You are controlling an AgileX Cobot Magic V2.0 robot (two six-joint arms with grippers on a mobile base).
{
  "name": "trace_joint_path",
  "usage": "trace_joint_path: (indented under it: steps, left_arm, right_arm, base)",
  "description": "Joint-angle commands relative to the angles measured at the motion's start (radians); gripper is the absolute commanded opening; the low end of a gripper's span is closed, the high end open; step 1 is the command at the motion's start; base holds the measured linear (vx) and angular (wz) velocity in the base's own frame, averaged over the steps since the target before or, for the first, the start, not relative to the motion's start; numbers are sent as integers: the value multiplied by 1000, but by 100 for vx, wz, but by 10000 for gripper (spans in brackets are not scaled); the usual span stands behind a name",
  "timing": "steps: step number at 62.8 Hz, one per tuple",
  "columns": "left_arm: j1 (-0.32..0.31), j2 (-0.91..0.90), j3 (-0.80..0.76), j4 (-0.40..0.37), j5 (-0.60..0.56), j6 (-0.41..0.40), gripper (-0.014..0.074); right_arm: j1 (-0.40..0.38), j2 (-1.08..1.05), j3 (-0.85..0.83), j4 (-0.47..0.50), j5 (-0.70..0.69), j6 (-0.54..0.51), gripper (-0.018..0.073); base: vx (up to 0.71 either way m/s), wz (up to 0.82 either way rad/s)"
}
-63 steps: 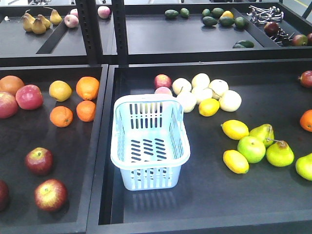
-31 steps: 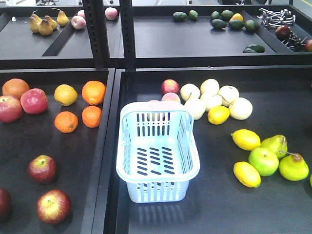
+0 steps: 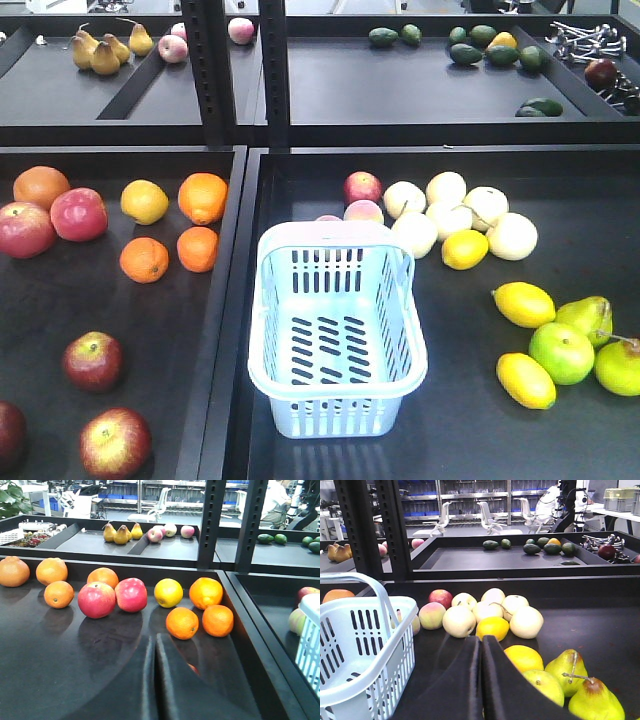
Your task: Pick three apples into basket with both arms
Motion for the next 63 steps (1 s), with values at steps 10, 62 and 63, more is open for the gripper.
trace_joint_path:
  steps: [10, 62, 63]
  left_arm:
    - [3, -15, 8, -1, -69, -6, -6]
    - [3, -15, 8, -1, -69, -6, -6]
    - [3, -15, 8, -1, -69, -6, -6]
  right_arm:
    - [-6, -14, 14, -12, -78, -1, -4]
    - [-6, -14, 14, -12, -78, -1, -4]
    - [-6, -14, 14, -12, -78, -1, -4]
  base:
    - [4, 3]
    - [2, 1]
    - [0, 0]
